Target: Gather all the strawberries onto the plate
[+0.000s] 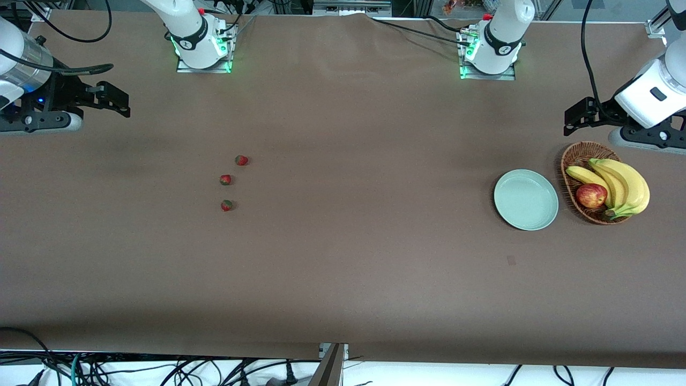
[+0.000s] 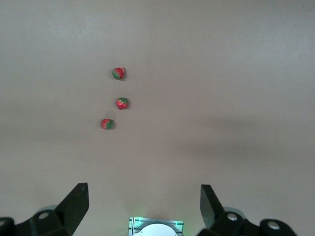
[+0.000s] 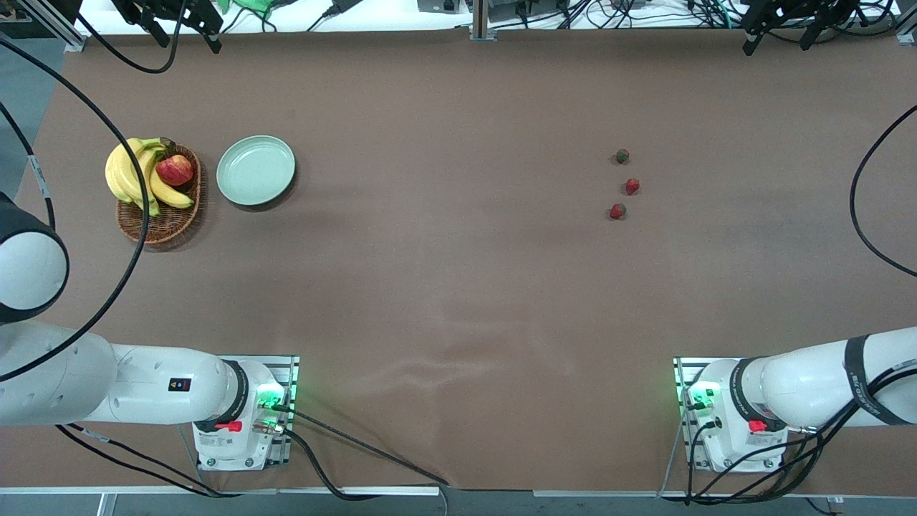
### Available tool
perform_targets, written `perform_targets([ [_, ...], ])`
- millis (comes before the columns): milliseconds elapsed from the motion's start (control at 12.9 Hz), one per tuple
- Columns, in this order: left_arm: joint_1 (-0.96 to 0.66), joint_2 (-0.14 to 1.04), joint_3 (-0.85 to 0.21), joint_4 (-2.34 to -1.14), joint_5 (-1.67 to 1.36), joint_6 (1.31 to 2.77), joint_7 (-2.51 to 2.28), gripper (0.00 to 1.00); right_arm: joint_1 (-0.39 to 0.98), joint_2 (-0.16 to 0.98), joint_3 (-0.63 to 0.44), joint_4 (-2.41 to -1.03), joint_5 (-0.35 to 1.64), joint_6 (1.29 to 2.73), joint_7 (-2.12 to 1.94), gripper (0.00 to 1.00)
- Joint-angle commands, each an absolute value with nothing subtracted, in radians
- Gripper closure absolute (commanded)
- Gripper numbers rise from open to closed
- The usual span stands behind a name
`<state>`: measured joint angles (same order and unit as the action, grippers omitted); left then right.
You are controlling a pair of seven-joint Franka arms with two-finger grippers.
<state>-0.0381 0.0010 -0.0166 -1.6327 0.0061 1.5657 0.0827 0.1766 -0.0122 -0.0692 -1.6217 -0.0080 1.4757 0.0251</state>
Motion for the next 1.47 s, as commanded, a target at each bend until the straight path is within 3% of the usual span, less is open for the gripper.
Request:
perform_targets([
  [0,-0.04,0.009,-0.015,-1.606,-0.011,1.542,0.081,0.0,0.173,-0.041,-0.072,-1.654,-0.008,1.508,0.022,0.0],
  [1395,-0.038,0.021,-0.015,-1.625,-0.023,1.539,0.075,0.0,0.198,0.028,-0.049,-1.623,0.043,1.551,-0.02,0.0],
])
